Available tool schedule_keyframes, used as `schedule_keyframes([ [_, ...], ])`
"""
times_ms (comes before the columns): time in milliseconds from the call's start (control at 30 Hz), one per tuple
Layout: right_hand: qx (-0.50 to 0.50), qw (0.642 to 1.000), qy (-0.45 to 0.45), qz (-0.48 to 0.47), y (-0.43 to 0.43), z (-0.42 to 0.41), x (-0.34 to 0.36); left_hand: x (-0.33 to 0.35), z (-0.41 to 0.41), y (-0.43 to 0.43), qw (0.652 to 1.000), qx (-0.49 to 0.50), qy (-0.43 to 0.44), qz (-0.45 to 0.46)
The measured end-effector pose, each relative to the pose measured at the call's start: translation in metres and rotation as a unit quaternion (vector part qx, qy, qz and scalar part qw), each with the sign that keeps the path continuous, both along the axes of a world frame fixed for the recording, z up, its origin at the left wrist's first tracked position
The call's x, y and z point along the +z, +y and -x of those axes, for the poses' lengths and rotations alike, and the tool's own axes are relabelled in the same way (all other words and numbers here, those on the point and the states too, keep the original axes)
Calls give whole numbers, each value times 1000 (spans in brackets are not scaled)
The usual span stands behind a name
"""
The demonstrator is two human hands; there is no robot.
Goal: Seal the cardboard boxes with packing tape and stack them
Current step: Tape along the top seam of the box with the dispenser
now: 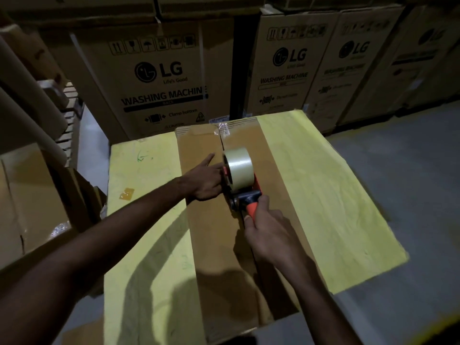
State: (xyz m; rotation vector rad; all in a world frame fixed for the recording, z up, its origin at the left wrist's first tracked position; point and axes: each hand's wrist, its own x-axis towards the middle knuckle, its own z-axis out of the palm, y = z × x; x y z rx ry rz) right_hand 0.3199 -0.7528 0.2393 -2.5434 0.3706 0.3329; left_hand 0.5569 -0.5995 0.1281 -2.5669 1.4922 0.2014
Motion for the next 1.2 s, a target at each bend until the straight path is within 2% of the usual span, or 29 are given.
schedule_keyframes([
  [100, -2, 1000, -4, 9, 2, 11, -2, 16, 19, -2, 998, -5, 32, 49],
  [367, -33, 999, 5, -28, 1, 104, -20, 13, 26, -7, 998, 18, 35, 49],
  [467, -43, 998, -22, -26, 5, 126, -26, 11, 27, -9, 998, 20, 23, 48],
  [567, -36, 998, -53, -3, 8, 126, -27, 11, 43, -12, 998, 32, 12, 44],
  [733, -28, 996, -79, 8, 6, 126, -23, 6, 103, -13, 998, 3, 52, 41],
  [867, -31, 997, -77, 4, 4, 130, -26, -8, 146, -4, 991, -28, 86, 102],
  [1200, -26, 998, -57, 12, 3, 135, -29, -14, 138, -2, 997, -28, 46, 58],
])
